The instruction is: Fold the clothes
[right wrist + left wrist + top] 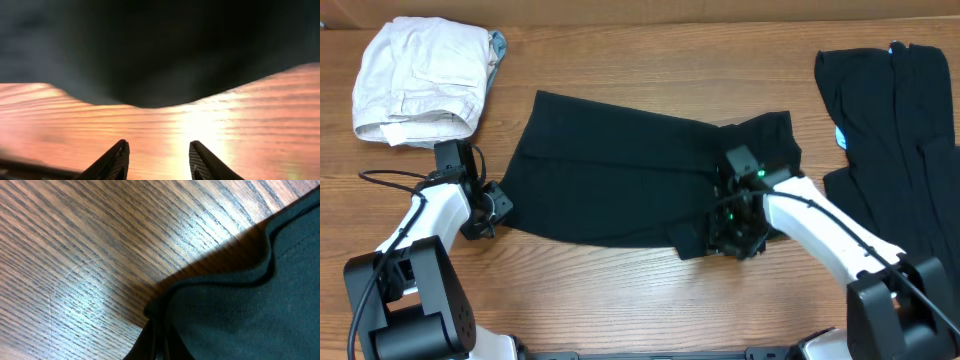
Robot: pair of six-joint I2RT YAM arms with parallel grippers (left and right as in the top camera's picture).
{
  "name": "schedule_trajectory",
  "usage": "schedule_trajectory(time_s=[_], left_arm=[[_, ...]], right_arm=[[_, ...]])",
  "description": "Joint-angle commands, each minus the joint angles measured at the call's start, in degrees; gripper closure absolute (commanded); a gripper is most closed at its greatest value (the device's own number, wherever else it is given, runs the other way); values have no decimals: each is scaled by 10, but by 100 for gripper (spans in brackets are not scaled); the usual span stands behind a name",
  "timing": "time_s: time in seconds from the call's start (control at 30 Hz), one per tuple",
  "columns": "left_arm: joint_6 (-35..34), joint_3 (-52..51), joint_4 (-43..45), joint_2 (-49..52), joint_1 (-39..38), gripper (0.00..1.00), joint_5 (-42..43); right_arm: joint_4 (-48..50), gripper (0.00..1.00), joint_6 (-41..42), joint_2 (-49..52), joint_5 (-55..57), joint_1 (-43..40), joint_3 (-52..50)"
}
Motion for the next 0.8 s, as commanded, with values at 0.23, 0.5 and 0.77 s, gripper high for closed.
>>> schedule_trajectory(time_s=[0.23, 0.5, 0.77], left_arm=[[0, -26, 4, 37, 0, 96, -17], [0, -26, 6, 37, 0, 96, -17], [0, -26, 6, 37, -1, 96, -17]], right_arm=[[113, 26, 53, -7, 2, -4, -82], [128, 26, 51, -7, 24, -5, -72], [127, 34, 48, -7, 42, -27, -32]])
